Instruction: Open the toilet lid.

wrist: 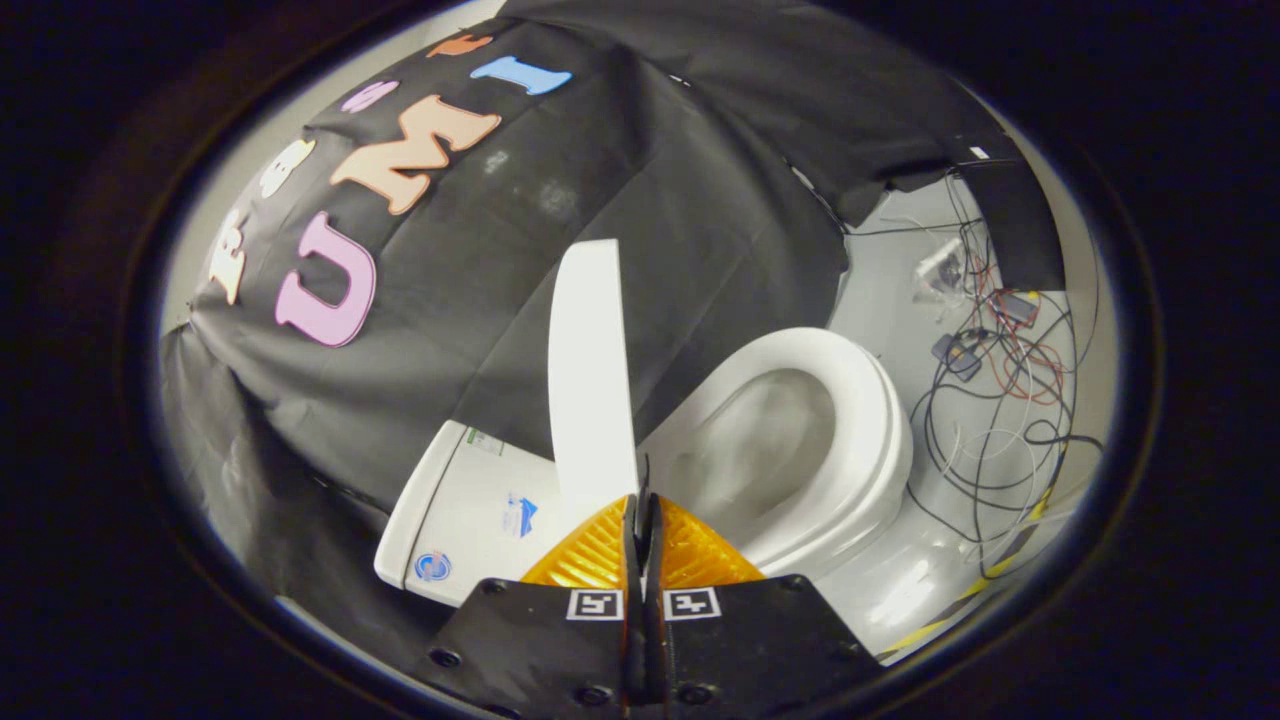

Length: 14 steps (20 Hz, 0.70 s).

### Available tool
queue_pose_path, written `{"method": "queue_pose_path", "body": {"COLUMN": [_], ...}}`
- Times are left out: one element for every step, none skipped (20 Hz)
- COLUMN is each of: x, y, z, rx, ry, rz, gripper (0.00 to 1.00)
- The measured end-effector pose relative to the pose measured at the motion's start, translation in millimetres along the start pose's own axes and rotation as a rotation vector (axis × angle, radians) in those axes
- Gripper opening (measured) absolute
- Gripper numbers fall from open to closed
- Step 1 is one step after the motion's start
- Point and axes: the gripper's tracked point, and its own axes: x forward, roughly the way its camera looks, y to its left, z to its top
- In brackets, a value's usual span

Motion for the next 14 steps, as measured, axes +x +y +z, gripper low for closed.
{"method": "queue_pose_path", "body": {"x": [1, 2, 1, 1, 0, 0, -1, -2, -1, -1, -1, -1, -1, -1], "y": [4, 6, 9, 13, 15, 18, 19, 21, 22, 23, 27, 31, 34, 36], "z": [1, 0, -1, -1, -2, -2, -1, -1, 0, 1, -1, 0, -2, -1], "rx": [-0.028, -0.054, -0.081, -0.117, -0.164, -0.213, -0.241, -0.261, -0.276, -0.288, -0.296, -0.312, -0.341, -0.371], "ry": [-0.011, -0.015, -0.023, -0.027, -0.032, -0.036, -0.034, -0.037, -0.040, -0.043, -0.043, -0.046, -0.050, -0.052], "rz": [0.004, 0.005, 0.007, 0.007, 0.004, 0.002, 0.001, -0.002, -0.011, -0.015, -0.016, -0.017, -0.018, -0.023], "gripper": [0.00, 0.00, 0.00, 0.00, 0.00, 0.00, 0.00, 0.01, 0.01, 0.01, 0.01, 0.01, 0.01, 0.01]}}
